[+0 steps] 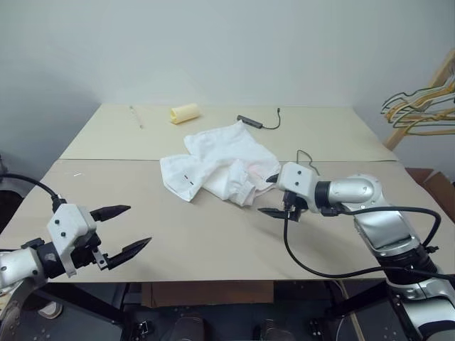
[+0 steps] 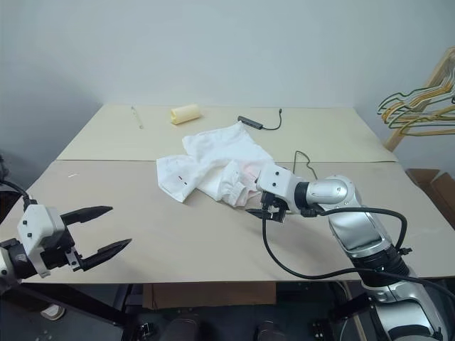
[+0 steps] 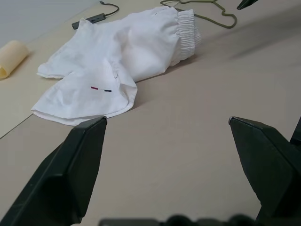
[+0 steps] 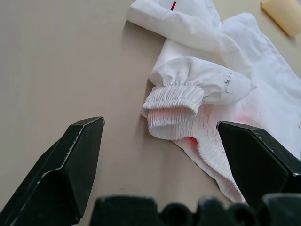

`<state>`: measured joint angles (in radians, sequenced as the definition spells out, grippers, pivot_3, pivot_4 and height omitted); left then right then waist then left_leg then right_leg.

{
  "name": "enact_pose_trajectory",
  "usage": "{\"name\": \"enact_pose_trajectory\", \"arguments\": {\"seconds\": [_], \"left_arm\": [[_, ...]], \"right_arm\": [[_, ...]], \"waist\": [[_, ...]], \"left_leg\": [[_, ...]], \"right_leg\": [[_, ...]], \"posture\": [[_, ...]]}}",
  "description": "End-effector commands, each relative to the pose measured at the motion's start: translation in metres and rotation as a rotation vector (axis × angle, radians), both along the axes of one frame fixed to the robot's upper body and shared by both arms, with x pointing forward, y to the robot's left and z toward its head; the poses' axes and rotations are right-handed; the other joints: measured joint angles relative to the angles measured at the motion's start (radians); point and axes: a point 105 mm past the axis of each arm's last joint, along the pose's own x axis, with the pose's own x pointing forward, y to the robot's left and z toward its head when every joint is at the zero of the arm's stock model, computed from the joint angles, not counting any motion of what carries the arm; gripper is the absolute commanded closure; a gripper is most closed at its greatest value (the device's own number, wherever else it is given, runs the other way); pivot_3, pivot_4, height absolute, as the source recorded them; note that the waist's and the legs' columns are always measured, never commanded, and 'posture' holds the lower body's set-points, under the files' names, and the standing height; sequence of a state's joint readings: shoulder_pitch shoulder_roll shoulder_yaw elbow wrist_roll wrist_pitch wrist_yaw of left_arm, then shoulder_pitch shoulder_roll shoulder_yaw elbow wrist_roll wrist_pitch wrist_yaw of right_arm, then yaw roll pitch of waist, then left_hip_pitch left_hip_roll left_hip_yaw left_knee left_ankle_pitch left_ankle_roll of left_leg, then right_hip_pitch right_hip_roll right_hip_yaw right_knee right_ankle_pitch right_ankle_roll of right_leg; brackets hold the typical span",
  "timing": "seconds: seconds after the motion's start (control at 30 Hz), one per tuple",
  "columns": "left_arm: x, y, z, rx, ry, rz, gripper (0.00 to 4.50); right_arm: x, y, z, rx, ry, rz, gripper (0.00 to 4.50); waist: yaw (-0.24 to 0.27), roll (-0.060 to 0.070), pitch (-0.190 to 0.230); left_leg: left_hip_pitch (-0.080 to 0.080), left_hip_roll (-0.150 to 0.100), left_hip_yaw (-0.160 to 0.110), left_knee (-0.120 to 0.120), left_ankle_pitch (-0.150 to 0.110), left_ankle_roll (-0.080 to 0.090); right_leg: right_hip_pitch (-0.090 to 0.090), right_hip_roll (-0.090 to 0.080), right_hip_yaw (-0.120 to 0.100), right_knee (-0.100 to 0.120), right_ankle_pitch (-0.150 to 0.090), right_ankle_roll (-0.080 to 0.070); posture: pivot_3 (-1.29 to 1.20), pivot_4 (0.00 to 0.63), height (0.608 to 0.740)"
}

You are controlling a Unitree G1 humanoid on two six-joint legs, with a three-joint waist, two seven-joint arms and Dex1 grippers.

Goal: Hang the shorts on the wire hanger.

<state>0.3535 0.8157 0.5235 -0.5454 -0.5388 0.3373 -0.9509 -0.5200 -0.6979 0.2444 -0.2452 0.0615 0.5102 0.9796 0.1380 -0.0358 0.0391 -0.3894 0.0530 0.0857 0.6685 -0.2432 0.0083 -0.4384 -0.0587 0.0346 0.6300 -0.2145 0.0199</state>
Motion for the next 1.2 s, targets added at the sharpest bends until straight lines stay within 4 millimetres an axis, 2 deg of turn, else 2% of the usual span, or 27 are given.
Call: {"name": "enact_pose_trajectory", "arguments": {"seconds": [0.03, 0.47, 0.63, 0.77, 0.9, 1.13, 1.2], "left_arm": [[0.002, -0.003, 0.007, 0.011, -0.033, -0.002, 0.0], [0.003, -0.005, 0.0, 0.033, -0.027, -0.017, 0.0], [0.003, -0.008, -0.006, 0.035, -0.003, -0.033, 0.0], [0.003, -0.012, -0.015, 0.029, 0.017, -0.042, 0.0], [0.004, -0.013, -0.019, 0.041, 0.034, -0.046, 0.0], [0.004, -0.017, -0.022, 0.049, 0.049, -0.067, 0.0], [0.003, -0.017, -0.023, 0.056, 0.053, -0.072, 0.0]], "right_arm": [[0.002, -0.001, 0.014, 0.0, -0.06, 0.011, 0.04], [0.004, 0.001, 0.013, 0.004, -0.052, -0.002, 0.04], [0.013, 0.001, 0.013, 0.008, 0.029, -0.064, 0.04], [0.018, 0.01, 0.018, 0.022, 0.111, -0.086, 0.04], [0.032, 0.027, 0.016, 0.064, 0.154, -0.153, 0.04], [0.065, 0.039, -0.002, 0.127, 0.26, -0.334, 0.04], [0.071, 0.04, -0.01, 0.132, 0.293, -0.375, 0.41]], "waist": [[0.003, 0.0, 0.0], [0.012, 0.0, 0.0], [0.007, 0.0, 0.0], [0.004, 0.0, 0.0], [-0.005, 0.0, 0.0], [-0.02, 0.0, 0.0], [-0.021, 0.0, 0.0]], "left_leg": [[0.0, 0.0, 0.0, 0.0, 0.0, 0.0], [0.0, 0.0, 0.0, 0.0, 0.0, 0.0], [0.0, 0.0, 0.001, 0.0, 0.0, 0.0], [0.0, 0.0, 0.001, 0.0, 0.0, 0.0], [0.0, 0.001, 0.001, 0.0, 0.0, 0.0], [-0.001, 0.001, 0.001, 0.0, 0.0, 0.0], [-0.001, 0.001, 0.001, 0.0, 0.0, 0.0]], "right_leg": [[0.0, 0.0, 0.0, 0.0, 0.0, 0.0], [0.0, 0.0, 0.0, 0.0, 0.0, 0.0], [0.0, 0.0, 0.0, 0.0, 0.0, 0.0], [-0.001, 0.0, 0.0, 0.0, 0.0, 0.0], [-0.001, 0.0, -0.001, 0.0, 0.0, -0.001], [-0.001, 0.0, -0.001, 0.001, 0.005, -0.006], [-0.001, 0.0, -0.001, 0.001, 0.006, -0.004]], "posture": [[0.27, 0.0, 0.74], [0.26, 0.0, 0.74], [0.21, 0.0, 0.74], [0.21, 0.0, 0.74], [0.2, 0.0, 0.74], [0.2, 0.0, 0.74], [0.21, 0.0, 0.74]]}}
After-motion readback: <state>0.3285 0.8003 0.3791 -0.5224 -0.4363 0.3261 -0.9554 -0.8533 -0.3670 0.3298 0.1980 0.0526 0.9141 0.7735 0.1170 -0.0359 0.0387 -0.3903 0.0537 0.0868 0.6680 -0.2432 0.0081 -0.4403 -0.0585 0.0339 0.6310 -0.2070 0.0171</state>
